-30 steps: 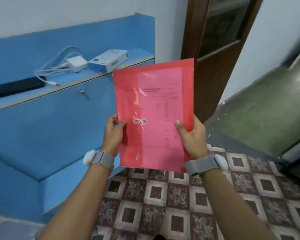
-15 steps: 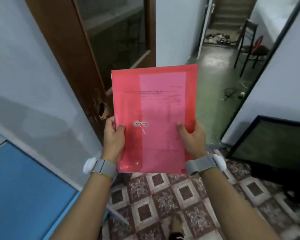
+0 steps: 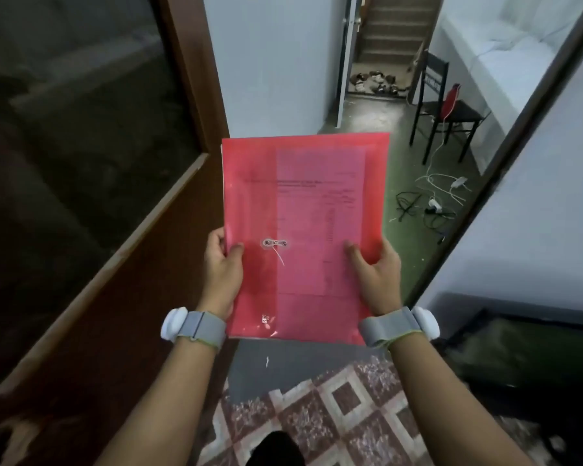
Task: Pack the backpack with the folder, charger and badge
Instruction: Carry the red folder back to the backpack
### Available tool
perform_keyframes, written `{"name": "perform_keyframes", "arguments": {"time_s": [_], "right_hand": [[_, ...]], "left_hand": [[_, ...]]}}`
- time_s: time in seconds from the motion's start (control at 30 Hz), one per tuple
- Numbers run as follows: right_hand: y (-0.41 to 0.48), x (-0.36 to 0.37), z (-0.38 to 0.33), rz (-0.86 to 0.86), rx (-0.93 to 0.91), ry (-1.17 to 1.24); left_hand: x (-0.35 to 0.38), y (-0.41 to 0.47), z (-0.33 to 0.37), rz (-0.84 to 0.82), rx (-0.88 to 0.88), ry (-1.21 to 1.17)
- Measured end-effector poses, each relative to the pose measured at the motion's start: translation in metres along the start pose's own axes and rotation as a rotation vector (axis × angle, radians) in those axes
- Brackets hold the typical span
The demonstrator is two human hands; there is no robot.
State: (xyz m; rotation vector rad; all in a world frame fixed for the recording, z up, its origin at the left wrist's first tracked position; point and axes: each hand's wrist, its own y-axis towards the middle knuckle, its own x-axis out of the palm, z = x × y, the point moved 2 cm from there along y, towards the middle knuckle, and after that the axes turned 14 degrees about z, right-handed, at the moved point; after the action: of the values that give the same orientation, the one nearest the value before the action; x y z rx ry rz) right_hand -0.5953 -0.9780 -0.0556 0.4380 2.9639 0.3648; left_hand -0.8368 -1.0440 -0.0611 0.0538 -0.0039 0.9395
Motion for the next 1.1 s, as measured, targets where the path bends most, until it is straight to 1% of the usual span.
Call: {"name": "perform_keyframes", "arguments": {"time_s": [0.03, 0.1, 0.17, 0.2, 0.33, 0.4, 0.43, 0.6, 0.8, 0.9, 0.93, 0.97, 1.03, 1.1], "right_hand": [[0.031, 0.012, 0.006, 0.022, -0.010, -0.012], [0.059, 0.027, 0.011, 0.033, -0.008, -0.031], [0.121, 0.057, 0.027, 0.081, -0.007, -0.031], [0.129, 0.061, 0.028, 0.084, -0.003, -0.042], [0.220, 0.105, 0.043, 0.164, 0.034, -0.058], [0.268, 0.123, 0.048, 0.196, 0.034, -0.052], [0.275, 0.126, 0.046, 0.190, 0.035, -0.057], [0.397, 0.154, 0.080, 0.309, 0.083, -0.078], [0.544, 0.158, 0.129, 0.385, 0.056, -0.080], [0.615, 0.145, 0.149, 0.388, 0.066, -0.095], [0.647, 0.137, 0.156, 0.414, 0.059, -0.103], [0.656, 0.135, 0.157, 0.416, 0.065, -0.114], [0.714, 0.116, 0.176, 0.482, 0.095, -0.121], [0.735, 0.109, 0.177, 0.501, 0.104, -0.121]], "left_hand": [[0.028, 0.025, -0.002, -0.012, 0.003, -0.002], [0.057, 0.054, -0.003, -0.031, 0.013, 0.017], [0.115, 0.109, -0.006, -0.066, 0.033, -0.008], [0.123, 0.116, -0.007, -0.088, 0.032, -0.008], [0.207, 0.197, -0.011, -0.171, 0.016, 0.027], [0.254, 0.236, -0.008, -0.212, 0.034, 0.034], [0.261, 0.242, -0.003, -0.215, 0.047, 0.045], [0.393, 0.325, -0.006, -0.330, 0.042, 0.054], [0.553, 0.388, -0.022, -0.443, 0.061, 0.027], [0.634, 0.406, -0.031, -0.473, 0.032, 0.023], [0.674, 0.411, -0.030, -0.492, 0.019, 0.001], [0.682, 0.413, -0.027, -0.503, 0.012, 0.000], [0.758, 0.419, -0.028, -0.561, 0.010, 0.002], [0.786, 0.417, -0.021, -0.598, 0.011, -0.025]]}}
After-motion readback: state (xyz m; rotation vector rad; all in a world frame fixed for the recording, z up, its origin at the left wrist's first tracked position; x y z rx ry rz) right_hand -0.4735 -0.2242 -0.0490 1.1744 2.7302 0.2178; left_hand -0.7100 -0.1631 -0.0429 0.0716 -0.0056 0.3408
